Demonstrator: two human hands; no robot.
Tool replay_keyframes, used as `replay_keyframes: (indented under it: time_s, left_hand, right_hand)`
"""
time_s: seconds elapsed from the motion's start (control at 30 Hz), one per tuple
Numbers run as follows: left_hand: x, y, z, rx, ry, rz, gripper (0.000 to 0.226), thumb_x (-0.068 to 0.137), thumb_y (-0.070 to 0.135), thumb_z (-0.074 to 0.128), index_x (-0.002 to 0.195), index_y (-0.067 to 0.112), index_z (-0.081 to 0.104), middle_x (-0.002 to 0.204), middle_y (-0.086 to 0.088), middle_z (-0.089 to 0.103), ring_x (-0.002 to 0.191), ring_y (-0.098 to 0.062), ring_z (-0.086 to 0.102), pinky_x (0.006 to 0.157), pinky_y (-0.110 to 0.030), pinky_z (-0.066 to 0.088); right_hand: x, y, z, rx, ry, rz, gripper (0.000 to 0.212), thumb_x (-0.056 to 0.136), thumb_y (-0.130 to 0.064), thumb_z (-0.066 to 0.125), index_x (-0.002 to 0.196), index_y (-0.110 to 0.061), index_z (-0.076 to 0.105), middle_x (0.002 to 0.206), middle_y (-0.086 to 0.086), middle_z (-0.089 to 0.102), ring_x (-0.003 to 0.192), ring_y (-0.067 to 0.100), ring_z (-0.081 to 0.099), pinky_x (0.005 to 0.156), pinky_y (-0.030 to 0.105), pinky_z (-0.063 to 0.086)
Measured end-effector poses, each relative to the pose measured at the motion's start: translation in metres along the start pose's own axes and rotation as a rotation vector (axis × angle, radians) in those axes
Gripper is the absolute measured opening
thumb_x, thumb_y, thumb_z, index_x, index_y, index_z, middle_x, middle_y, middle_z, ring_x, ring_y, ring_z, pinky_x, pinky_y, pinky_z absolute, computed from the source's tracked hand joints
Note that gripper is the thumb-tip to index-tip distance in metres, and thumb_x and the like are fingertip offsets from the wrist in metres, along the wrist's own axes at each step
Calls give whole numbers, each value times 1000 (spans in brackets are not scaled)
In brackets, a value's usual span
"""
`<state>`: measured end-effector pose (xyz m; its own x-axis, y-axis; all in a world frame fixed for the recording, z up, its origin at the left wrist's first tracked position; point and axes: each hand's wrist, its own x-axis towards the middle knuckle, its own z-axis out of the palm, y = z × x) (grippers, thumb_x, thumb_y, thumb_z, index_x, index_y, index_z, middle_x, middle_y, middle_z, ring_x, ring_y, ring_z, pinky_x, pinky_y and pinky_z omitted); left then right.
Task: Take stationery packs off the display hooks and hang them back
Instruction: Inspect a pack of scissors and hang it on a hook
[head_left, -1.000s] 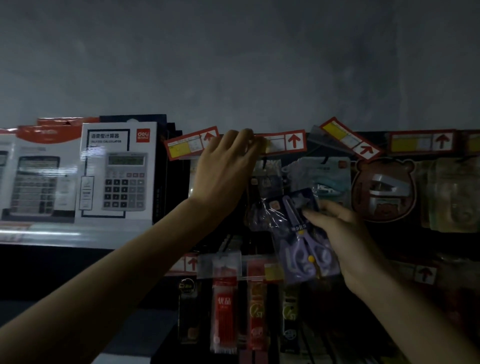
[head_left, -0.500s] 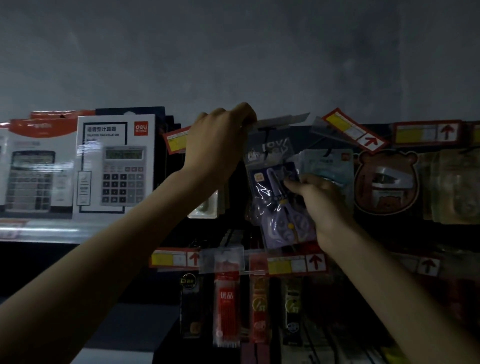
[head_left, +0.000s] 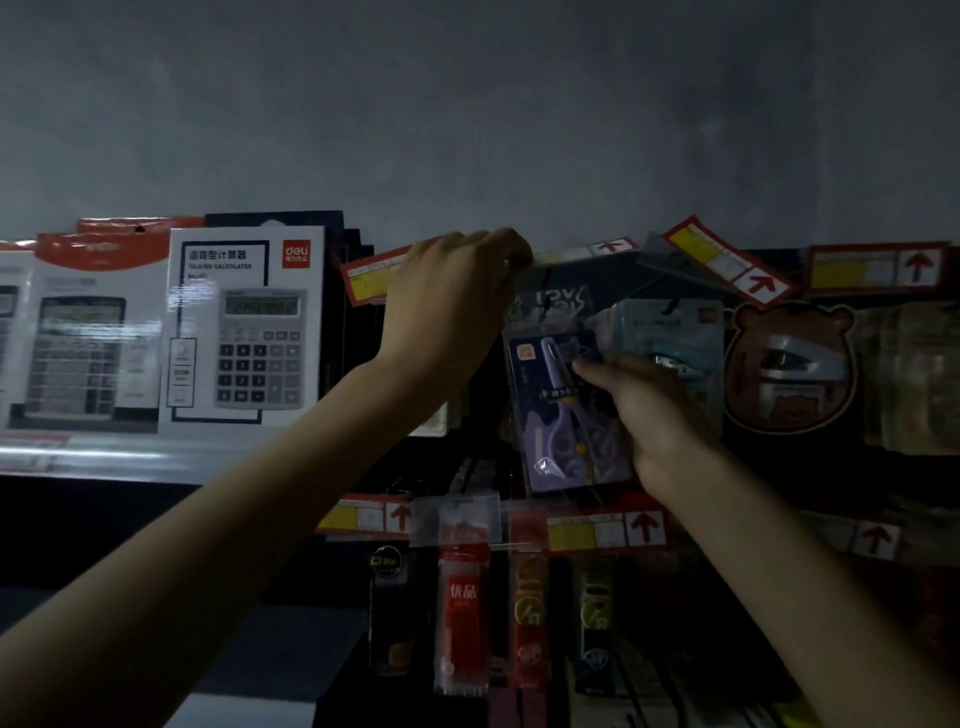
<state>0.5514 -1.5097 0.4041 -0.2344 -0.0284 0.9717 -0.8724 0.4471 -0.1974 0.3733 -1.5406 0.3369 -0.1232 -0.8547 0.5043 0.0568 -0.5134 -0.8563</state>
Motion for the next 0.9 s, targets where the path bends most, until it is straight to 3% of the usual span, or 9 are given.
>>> replay_keyframes:
  time_s: [0.13, 0.3, 0.37, 0.43, 0.57, 0.7, 0.8, 0.9]
  left_hand:
    - [-28, 4, 1, -11, 11, -53, 21, 100, 22, 63, 120, 23, 69, 113, 2, 72, 92, -16, 66, 78, -36, 54]
    - [-84, 22, 11, -143, -160, -212, 34, 101, 39, 54, 133, 29, 59, 119, 6, 66, 91, -5, 61, 73, -15, 49]
    - [-99, 27, 16, -270, -223, -323, 48, 95, 50, 50, 141, 34, 51, 123, 7, 66, 95, -8, 66, 79, -26, 59]
    - [-109, 30, 20, -382, -275, -396, 60, 91, 55, 49, 148, 44, 39, 117, 9, 68, 94, -8, 69, 80, -37, 63]
    - [-117, 30, 28, -425, -370, -435, 68, 98, 47, 60, 156, 50, 24, 99, 12, 70, 85, -4, 68, 77, -39, 62]
    - [-122, 29, 35, -468, -424, -476, 70, 99, 46, 63, 156, 51, 23, 100, 9, 71, 86, -9, 69, 76, -44, 61]
    - [-123, 29, 39, -474, -463, -498, 66, 98, 45, 64, 152, 56, 25, 107, 5, 68, 81, -16, 68, 74, -46, 61]
    - [-124, 30, 42, -483, -505, -534, 65, 96, 45, 65, 148, 60, 28, 106, 1, 70, 78, -23, 69, 72, -48, 61]
  right_hand:
    - [-2, 3, -3, 9, -7, -17, 19, 98, -22, 67, 99, -5, 75, 97, 15, 78, 89, 34, 74, 76, 40, 57]
    - [-5, 6, -4, -57, -6, -28, 15, 98, -24, 66, 94, -12, 74, 96, 8, 78, 92, 24, 72, 76, 33, 53]
    - [-8, 6, -5, -56, -19, -26, 12, 99, -22, 65, 94, -15, 73, 95, 6, 77, 86, 20, 72, 71, 31, 53]
    - [-10, 8, -7, -94, -19, -49, 12, 100, -21, 63, 93, -16, 72, 94, 7, 77, 88, 23, 72, 74, 35, 55]
    - [-15, 19, -8, -270, -2, -208, 9, 101, -17, 61, 105, -23, 67, 98, 2, 74, 95, 33, 71, 80, 41, 56]
    - [-22, 26, -9, -357, 8, -271, 17, 104, -14, 57, 111, -29, 59, 98, -4, 71, 88, 27, 69, 72, 42, 56]
    - [-22, 29, -9, -388, 61, -288, 17, 102, -13, 61, 109, -29, 57, 91, -10, 68, 80, 12, 68, 63, 28, 51]
    - [-20, 32, -7, -456, 174, -346, 22, 98, -14, 67, 107, -28, 53, 88, -7, 71, 71, 9, 66, 57, 25, 45]
